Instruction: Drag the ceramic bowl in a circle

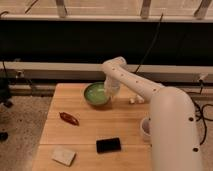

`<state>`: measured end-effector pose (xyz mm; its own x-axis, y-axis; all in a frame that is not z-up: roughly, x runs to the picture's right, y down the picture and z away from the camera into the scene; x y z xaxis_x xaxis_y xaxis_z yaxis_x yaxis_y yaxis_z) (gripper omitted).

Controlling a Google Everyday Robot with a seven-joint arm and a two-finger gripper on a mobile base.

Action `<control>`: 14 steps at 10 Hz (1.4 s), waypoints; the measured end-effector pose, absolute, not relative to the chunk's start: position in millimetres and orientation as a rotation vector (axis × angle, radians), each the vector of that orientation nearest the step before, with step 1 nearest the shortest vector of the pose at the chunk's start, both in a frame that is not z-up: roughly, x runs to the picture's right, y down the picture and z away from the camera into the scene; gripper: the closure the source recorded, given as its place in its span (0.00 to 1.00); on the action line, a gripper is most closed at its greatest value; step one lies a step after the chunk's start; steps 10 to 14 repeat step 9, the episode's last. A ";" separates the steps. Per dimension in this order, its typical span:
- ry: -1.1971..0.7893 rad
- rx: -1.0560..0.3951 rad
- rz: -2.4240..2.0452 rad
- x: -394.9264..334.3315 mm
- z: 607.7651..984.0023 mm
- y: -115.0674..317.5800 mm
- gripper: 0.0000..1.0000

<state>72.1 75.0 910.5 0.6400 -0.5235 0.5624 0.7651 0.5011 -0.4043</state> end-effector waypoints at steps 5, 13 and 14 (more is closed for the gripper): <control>-0.394 -0.745 -0.721 98.2 876.8 116.4 0.86; -0.409 -0.764 -0.733 100.5 849.6 138.5 0.86; -0.409 -0.764 -0.733 100.5 849.6 138.5 0.86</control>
